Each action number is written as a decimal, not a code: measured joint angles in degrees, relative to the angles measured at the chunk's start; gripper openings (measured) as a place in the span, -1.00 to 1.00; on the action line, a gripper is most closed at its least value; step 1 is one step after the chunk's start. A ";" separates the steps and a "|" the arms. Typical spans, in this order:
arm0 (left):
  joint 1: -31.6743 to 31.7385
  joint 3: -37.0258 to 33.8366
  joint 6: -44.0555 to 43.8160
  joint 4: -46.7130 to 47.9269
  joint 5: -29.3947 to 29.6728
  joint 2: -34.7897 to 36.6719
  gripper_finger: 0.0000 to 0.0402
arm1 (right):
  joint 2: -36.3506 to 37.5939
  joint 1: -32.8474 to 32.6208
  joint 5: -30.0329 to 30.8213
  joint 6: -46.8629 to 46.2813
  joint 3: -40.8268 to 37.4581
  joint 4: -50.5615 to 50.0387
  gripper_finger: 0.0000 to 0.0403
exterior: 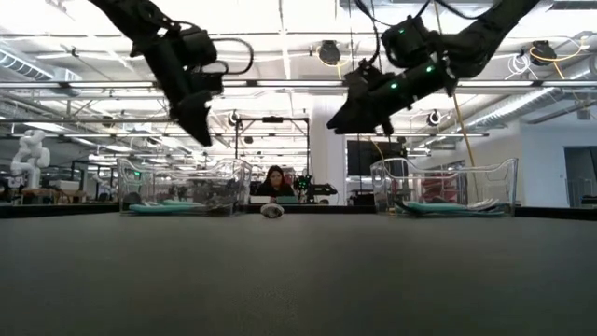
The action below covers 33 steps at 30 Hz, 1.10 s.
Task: Sort silverware by color (type)
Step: Put the blue spoon into the top right transparent bin
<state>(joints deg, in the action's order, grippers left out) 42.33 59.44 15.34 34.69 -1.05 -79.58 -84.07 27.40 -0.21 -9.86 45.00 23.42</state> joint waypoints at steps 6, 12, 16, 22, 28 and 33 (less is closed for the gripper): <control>-7.63 0.00 -4.49 -4.07 0.45 0.05 -0.10 | -8.01 -1.00 -0.33 -6.96 7.86 -2.38 -0.24; -14.89 -2.23 -5.71 -4.81 1.75 0.03 -0.10 | -18.28 -1.75 -1.08 -8.23 20.25 -13.42 -0.24; -18.86 -6.21 -9.31 -8.35 4.01 0.03 -0.10 | -24.68 -1.49 -3.06 -10.33 28.39 -20.84 -0.24; -23.64 -13.07 -13.98 -14.28 7.94 0.03 -0.10 | -31.36 -2.21 -2.95 -14.82 33.26 -23.73 -0.24; -26.86 -17.13 -17.95 -16.08 14.95 0.03 -0.10 | -36.29 -3.01 -2.97 -17.14 35.61 -21.98 -0.24; -27.55 -18.01 -18.04 -18.03 15.28 0.03 -0.10 | -37.11 -3.88 -0.07 -18.09 38.75 -24.61 -0.24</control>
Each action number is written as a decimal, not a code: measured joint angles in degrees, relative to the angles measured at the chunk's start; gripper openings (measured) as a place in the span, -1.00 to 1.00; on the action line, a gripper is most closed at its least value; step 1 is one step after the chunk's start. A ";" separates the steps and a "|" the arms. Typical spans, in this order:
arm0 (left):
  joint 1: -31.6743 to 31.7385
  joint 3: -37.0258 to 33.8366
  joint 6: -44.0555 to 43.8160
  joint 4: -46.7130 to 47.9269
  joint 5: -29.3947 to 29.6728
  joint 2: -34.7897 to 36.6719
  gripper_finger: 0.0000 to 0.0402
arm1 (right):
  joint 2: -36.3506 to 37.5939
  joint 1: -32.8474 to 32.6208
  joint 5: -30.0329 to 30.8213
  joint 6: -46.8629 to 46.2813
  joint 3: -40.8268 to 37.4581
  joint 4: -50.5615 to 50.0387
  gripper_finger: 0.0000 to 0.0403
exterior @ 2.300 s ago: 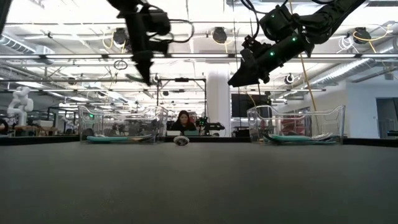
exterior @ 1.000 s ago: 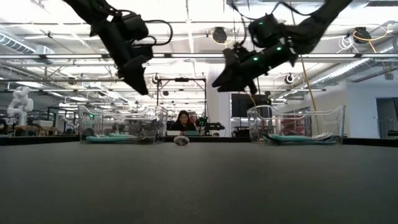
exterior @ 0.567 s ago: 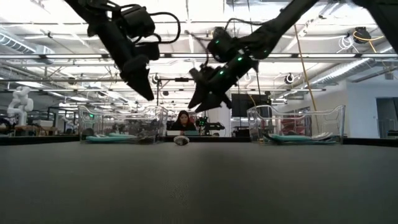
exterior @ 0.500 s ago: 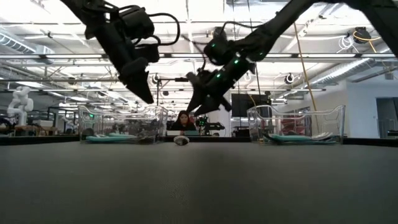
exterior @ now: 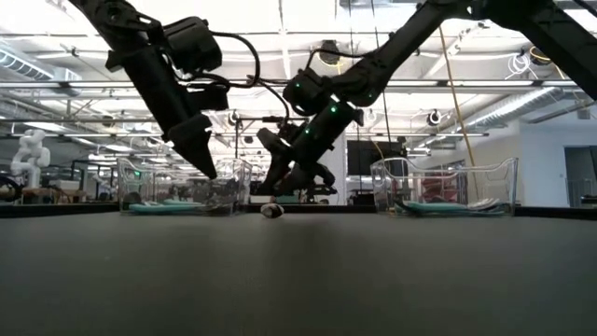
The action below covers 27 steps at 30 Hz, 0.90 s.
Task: Sort silverware by color (type)
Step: Put the blue spoon into the top right transparent bin
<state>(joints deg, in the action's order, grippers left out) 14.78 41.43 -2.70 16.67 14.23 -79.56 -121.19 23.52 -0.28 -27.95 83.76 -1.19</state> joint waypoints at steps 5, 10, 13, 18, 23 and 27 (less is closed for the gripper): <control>0.03 0.00 0.00 -0.86 0.01 -0.01 -0.10 | 0.04 0.14 -0.69 -3.62 2.26 -5.27 -0.24; 0.03 0.00 0.48 -3.24 0.01 0.00 -0.10 | 0.04 -1.39 -2.64 -5.95 2.48 -5.56 -0.24; 0.03 0.00 0.50 -3.23 0.01 0.00 -0.10 | -0.58 -2.12 -2.79 -6.92 2.50 -5.55 -0.24; -0.63 -0.01 0.36 -2.82 0.01 -0.01 -0.10 | -1.63 -2.51 -2.45 -7.00 2.52 -6.35 -0.24; -1.44 -0.02 0.17 -2.64 0.00 -0.01 -0.10 | -2.09 -3.55 -2.16 -5.26 2.73 -8.57 -0.24; -1.81 -0.02 0.15 -2.15 -0.03 -0.01 -0.10 | -1.31 -5.91 -8.06 -4.32 2.41 -15.94 -0.24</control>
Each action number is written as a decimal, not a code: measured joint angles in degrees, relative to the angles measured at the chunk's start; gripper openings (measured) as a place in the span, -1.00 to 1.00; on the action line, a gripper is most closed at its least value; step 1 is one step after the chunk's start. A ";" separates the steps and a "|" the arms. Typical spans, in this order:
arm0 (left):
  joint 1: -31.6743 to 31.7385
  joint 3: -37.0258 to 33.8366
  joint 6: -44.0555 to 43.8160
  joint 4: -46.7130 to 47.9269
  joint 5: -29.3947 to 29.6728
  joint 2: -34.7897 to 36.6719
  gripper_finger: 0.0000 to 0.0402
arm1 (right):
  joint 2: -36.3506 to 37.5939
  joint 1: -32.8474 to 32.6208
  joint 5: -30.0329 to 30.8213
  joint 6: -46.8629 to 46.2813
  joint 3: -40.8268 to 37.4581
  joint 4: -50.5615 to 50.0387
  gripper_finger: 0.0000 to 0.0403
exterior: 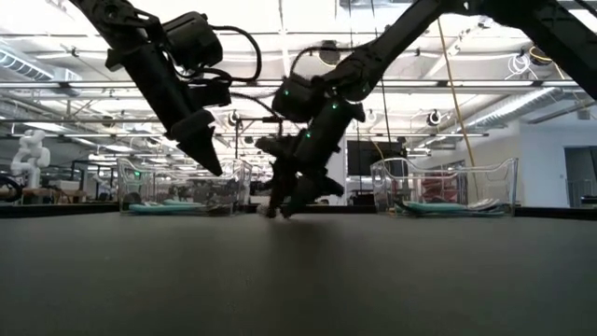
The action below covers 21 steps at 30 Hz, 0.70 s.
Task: Sort silverware by color (type)
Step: Put the blue spoon into the top right transparent bin
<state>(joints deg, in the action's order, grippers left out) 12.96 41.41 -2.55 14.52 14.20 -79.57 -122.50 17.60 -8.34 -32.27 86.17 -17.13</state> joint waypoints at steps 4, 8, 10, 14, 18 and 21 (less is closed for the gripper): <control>-0.10 -0.02 0.00 0.03 0.02 -0.01 -0.10 | 1.46 -4.24 -5.88 2.09 0.00 -2.98 -0.24; -0.10 -0.02 0.04 -0.77 0.04 -0.02 -0.10 | 3.85 -7.41 -1.51 3.85 -0.14 -1.55 -0.24; -0.12 0.00 0.15 -1.47 0.04 -0.02 -0.10 | 4.74 -7.76 5.06 3.90 -0.11 -0.17 -0.24; -0.08 -0.02 0.27 -3.74 0.17 -0.04 -0.10 | 4.66 -6.88 19.75 0.94 -0.08 1.47 -0.24; -0.09 -0.02 1.79 -5.57 0.17 -1.18 -0.10 | 4.38 -4.65 24.48 -2.55 0.01 2.57 -0.24; -0.08 -0.04 1.53 -5.76 0.19 -2.36 -0.10 | 3.58 -2.85 21.55 -4.60 0.03 3.76 -0.24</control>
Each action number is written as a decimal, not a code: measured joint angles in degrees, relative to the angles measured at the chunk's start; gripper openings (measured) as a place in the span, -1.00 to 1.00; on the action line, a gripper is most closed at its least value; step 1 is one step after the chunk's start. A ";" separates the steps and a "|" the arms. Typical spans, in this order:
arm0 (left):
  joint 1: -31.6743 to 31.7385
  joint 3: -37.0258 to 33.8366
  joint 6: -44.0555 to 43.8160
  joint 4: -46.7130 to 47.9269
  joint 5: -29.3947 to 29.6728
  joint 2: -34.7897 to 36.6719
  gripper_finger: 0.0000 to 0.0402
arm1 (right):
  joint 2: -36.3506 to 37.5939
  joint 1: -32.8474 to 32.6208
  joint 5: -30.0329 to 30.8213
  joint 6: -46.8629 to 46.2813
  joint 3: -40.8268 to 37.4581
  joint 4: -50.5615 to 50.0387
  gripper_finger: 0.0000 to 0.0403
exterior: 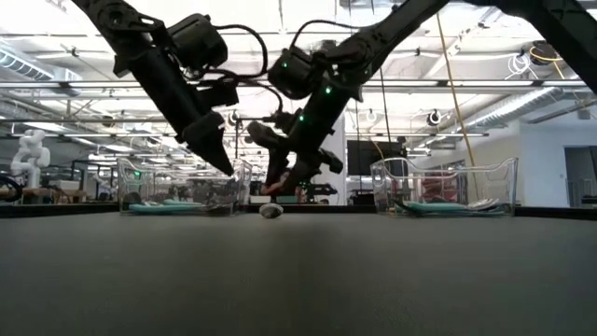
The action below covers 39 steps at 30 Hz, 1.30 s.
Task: Sort silverware by color (type)
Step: Put the blue spoon into the top right transparent bin
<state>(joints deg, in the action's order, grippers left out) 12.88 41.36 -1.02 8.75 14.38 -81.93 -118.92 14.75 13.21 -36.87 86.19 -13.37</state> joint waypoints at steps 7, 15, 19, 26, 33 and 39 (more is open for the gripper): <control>-0.02 -0.02 -0.20 -1.77 -0.15 -2.53 -0.10 | -1.44 2.83 -7.35 -4.28 0.00 2.97 -0.24; -0.66 -0.02 -0.15 -1.62 -0.16 -2.56 -0.10 | -3.68 3.84 -13.24 -3.17 0.00 3.38 -0.24; -0.66 -0.02 -0.20 -0.58 -0.16 -2.56 -0.10 | -4.50 2.62 -17.94 -0.23 0.04 2.07 -0.24; -0.70 -0.02 -1.59 4.52 -0.22 -2.54 -0.10 | -4.23 -5.14 -31.91 1.01 -0.02 0.52 -0.24; 0.28 -2.00 -3.54 -7.46 -0.19 -3.50 -0.10 | -1.67 -9.05 -21.67 1.55 -0.02 -1.81 -0.24; 1.74 -2.95 -16.02 -20.41 -1.13 -8.12 -0.10 | 2.87 -10.52 -12.49 3.08 -0.02 -13.63 -0.24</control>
<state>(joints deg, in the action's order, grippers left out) 14.62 38.41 -17.04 -11.65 13.25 -90.05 -116.04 4.23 0.72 -33.79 86.17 -27.00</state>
